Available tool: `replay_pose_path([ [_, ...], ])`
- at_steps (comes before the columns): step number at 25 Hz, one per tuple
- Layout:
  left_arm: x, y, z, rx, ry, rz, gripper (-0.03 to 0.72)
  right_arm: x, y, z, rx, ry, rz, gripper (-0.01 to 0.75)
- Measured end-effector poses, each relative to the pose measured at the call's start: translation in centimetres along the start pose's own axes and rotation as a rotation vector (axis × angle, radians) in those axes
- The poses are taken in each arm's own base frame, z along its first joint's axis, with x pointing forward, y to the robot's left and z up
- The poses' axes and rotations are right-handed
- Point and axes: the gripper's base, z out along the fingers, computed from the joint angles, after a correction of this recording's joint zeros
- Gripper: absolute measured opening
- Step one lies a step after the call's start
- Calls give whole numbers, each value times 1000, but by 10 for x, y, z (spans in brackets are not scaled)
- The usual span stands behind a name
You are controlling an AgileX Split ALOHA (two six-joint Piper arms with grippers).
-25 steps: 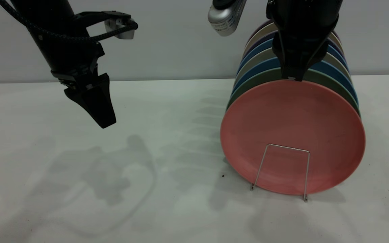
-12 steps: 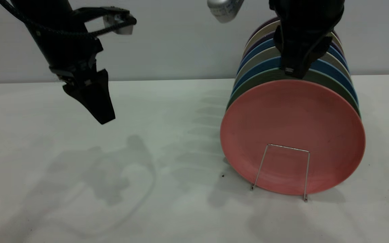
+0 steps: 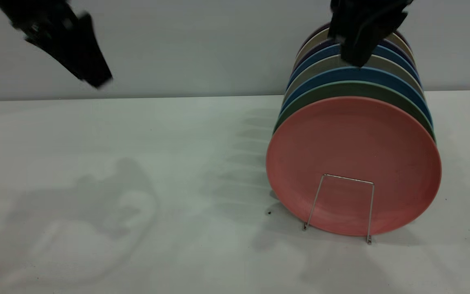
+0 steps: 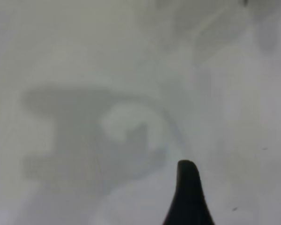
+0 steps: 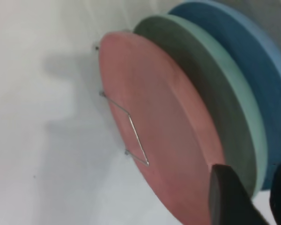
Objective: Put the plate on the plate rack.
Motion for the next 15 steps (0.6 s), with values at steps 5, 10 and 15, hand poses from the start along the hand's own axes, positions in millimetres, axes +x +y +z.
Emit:
replay_pose_path([
  [5,11,2,-36,28,-84,-73,582,8,-14,-27,-1,-50,118,238],
  [10,12,-13,-68,-8,-140,-68,582,28,-32,-56,-8,-52,226,238],
  [15,15,-37,-102,-44,-194,-49,582,43,-35,-88,-15,-70,269,238],
])
